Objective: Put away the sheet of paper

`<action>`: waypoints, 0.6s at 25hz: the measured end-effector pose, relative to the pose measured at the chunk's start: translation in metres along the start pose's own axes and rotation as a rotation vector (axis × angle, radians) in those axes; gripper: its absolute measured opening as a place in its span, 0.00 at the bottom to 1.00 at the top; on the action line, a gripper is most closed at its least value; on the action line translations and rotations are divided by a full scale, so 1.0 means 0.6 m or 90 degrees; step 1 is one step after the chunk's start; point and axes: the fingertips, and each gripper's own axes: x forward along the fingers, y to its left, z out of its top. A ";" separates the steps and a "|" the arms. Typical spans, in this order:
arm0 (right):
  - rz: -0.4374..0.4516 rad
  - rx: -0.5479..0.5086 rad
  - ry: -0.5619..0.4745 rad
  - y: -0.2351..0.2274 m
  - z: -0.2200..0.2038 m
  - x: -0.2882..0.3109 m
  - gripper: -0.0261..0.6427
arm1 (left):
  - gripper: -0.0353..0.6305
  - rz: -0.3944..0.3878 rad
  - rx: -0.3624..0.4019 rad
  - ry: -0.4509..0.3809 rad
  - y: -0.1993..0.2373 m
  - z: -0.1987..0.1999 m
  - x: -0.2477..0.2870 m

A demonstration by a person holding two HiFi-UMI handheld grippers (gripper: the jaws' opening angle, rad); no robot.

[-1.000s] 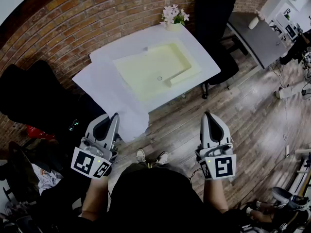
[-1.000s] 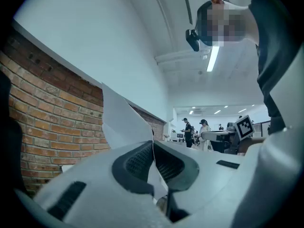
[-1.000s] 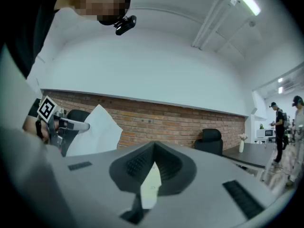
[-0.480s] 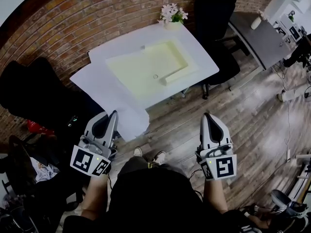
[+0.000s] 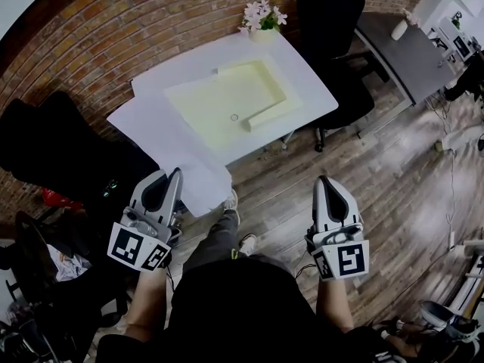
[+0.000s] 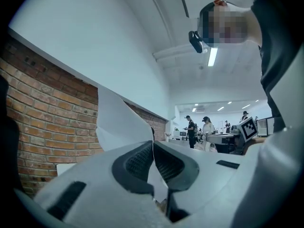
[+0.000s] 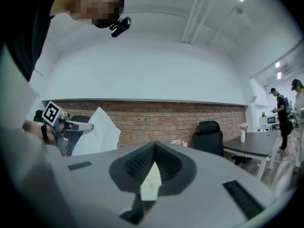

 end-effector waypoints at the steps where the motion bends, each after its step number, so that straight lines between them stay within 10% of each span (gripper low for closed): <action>1: -0.005 -0.003 0.003 -0.006 -0.003 0.004 0.06 | 0.09 -0.003 0.001 -0.001 0.002 -0.002 0.009; 15: 0.019 -0.021 -0.001 -0.065 0.017 0.242 0.06 | 0.09 -0.014 -0.030 -0.003 0.148 -0.027 0.207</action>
